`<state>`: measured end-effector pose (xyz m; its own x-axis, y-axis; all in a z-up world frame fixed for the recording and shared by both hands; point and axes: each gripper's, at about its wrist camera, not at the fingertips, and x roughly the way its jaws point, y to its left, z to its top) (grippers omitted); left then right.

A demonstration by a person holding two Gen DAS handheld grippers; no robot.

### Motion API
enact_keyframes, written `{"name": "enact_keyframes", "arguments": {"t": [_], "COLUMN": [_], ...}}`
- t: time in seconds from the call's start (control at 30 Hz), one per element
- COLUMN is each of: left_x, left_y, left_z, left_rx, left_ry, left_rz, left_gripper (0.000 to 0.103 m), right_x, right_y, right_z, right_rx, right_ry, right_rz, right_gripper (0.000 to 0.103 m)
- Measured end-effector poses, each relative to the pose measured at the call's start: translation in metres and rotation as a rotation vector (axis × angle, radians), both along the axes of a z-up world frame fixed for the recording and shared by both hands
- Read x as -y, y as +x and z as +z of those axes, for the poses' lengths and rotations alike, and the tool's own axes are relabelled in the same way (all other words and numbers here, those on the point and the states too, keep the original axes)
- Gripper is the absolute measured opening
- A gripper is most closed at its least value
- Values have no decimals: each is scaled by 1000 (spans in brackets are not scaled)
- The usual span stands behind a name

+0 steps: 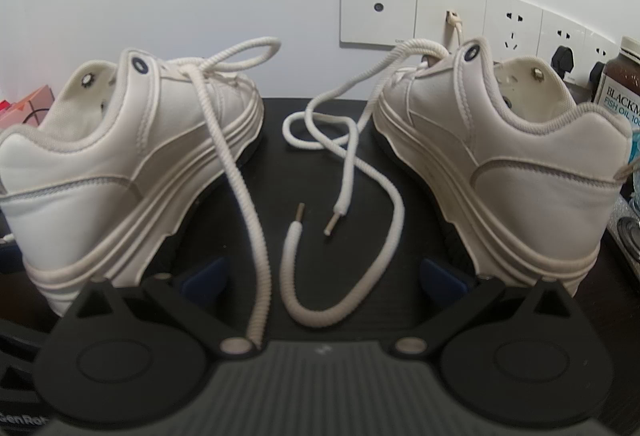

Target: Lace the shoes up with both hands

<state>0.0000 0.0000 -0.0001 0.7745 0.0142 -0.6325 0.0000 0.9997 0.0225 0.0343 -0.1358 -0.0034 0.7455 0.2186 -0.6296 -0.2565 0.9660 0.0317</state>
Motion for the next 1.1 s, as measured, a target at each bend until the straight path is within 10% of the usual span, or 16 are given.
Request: {"name": "enact_keyframes", "arguments": {"t": [1.1], "left_x": [0], "left_y": [0], "left_z": [0], "left_rx": [0], "left_ry": [0], "left_rz": [0], "left_gripper": [103], "right_x": [-1], "right_y": [0], "right_z": [0], "right_rx": [0], "right_ry": [-1], "right_rz": [0], "right_gripper": [102]}}
